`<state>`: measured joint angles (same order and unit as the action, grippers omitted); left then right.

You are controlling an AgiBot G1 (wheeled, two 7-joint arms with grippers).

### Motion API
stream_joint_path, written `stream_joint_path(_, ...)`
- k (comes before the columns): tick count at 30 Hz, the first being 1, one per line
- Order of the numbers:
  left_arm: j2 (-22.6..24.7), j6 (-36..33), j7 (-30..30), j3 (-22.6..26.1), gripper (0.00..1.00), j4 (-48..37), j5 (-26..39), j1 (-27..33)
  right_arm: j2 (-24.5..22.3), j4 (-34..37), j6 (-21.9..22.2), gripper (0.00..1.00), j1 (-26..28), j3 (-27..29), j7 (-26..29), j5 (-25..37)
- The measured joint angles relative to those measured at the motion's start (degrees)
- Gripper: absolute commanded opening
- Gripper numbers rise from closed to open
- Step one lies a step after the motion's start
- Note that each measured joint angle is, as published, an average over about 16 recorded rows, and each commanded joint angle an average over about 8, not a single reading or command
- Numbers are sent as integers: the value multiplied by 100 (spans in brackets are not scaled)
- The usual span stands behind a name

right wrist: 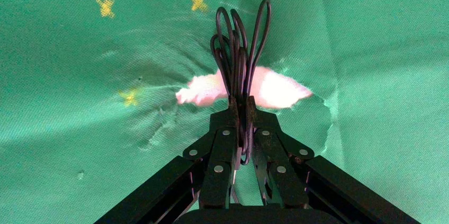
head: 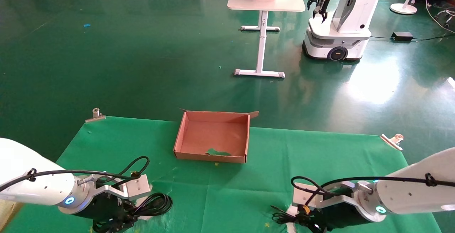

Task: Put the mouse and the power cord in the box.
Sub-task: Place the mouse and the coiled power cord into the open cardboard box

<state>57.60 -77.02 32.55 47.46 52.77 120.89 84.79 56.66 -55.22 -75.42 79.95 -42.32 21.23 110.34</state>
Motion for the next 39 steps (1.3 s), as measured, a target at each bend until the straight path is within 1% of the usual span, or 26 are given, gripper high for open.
stream_joint_path(6, -78, -115, -96, -75, 0, 186, -166, 99, -115, -54, -2, 0, 48, 98, 11, -112)
stream_joint_path(12, -161, -188, -285, -263, 0, 533, -507, 294, -368, -219, 42, 0, 165, 326, 65, -338)
stream_joint_path(15, -141, -101, -429, -370, 0, 704, -663, 389, -534, -330, 80, 0, 257, 477, 109, -470)
stream_joint_path(18, -29, 131, -590, -452, 0, 799, -730, 454, -703, -451, 124, 0, 358, 628, 162, -587)
stream_joint_path(22, 309, 701, -884, -459, 0, 742, -583, 485, -909, -616, 172, 0, 485, 798, 238, -699)
stream_joint_path(25, 695, 1309, -1163, -365, 0, 512, -261, 469, -1058, -747, 178, 0, 564, 901, 305, -764)
stream_joint_path(28, 1113, 2027, -1427, -194, 0, 163, 157, 432, -1205, -897, 160, 0, 618, 985, 386, -820)
stream_joint_path(32, 1600, 2996, -1685, 158, 0, -373, 738, 395, -1403, -1127, 118, 0, 639, 1073, 507, -884)
stream_joint_path(33, 1703, 3220, -1721, 264, 2, -503, 872, 392, -1452, -1187, 106, 0, 638, 1092, 539, -897)
stream_joint_path(36, 1943, 3809, -1750, 598, 39, -857, 1210, 393, -1591, -1356, 75, 0, 625, 1143, 634, -929)
stream_joint_path(39, 2077, 4259, -1647, 938, 76, -1132, 1424, 417, -1708, -1499, 60, 0, 611, 1186, 720, -947)
